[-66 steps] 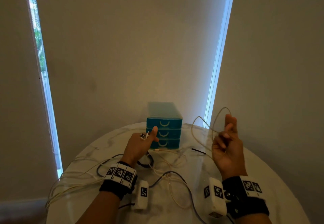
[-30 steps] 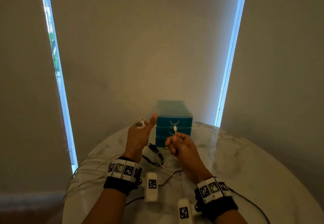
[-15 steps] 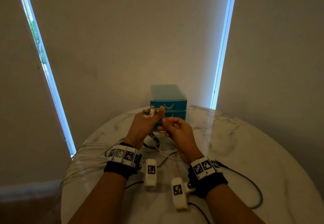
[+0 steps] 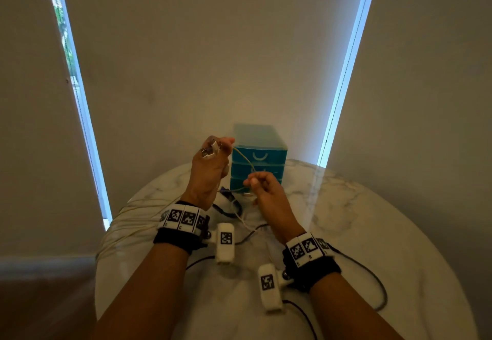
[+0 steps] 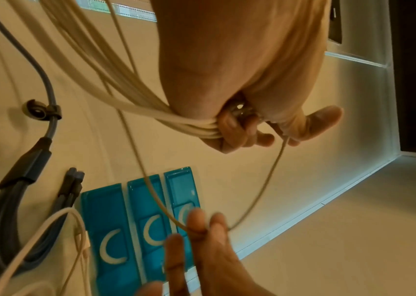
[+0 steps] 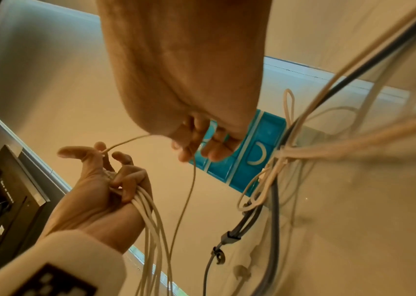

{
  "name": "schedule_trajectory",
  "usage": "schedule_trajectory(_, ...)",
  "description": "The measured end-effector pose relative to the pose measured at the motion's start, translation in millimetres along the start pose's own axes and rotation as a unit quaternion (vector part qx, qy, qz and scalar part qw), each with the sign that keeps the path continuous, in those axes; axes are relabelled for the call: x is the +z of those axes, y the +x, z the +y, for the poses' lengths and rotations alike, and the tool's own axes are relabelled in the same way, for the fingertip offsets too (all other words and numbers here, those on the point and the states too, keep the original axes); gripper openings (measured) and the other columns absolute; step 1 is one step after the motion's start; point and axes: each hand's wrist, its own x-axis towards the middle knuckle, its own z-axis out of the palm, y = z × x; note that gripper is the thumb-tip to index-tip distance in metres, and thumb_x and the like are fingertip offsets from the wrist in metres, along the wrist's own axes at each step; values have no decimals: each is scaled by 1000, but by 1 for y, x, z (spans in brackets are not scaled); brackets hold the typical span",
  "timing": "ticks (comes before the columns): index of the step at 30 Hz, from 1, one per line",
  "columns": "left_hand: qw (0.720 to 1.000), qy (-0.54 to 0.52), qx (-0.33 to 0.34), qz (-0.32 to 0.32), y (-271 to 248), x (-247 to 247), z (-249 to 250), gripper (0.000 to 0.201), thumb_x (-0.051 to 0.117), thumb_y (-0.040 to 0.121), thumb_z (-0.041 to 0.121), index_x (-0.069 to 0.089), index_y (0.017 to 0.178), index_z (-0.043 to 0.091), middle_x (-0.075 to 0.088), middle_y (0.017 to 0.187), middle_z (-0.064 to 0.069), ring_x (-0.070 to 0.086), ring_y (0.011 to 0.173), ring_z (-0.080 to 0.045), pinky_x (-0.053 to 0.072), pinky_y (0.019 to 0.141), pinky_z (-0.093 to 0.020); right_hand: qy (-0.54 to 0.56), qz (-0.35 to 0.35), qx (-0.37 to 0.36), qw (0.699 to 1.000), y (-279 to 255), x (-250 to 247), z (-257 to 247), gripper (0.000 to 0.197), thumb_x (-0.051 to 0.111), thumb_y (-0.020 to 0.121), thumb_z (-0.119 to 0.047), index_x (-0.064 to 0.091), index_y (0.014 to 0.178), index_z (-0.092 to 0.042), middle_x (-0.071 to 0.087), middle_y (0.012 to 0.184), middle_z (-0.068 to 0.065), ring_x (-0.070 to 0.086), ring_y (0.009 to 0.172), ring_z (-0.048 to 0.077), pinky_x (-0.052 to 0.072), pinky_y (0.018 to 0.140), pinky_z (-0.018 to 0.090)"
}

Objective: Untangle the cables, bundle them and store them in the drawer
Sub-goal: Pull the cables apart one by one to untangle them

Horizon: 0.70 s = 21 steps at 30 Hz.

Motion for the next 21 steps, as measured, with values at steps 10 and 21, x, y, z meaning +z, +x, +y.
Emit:
schedule_trajectory(10, 999, 1, -27, -44, -1, 1, 5, 50, 38, 102, 66, 52, 82, 23, 41, 67, 5, 32, 58, -8, 27, 55, -26, -124, -34, 25, 991, 4, -33, 0, 17, 76, 98, -20, 78, 114, -21, 78, 110, -5, 73, 100, 13, 55, 77, 18)
schedule_trajectory(21, 993, -17, -113, -26, -2, 2, -9, 55, 40, 101, 73, 47, 77, 24, 31, 63, 2, 26, 47, -11, 24, 41, -23, -215, 30, 181, 959, 14, -85, 31, 12, 78, 86, -9, 84, 80, -18, 79, 93, 3, 72, 98, 26, 60, 95, 42)
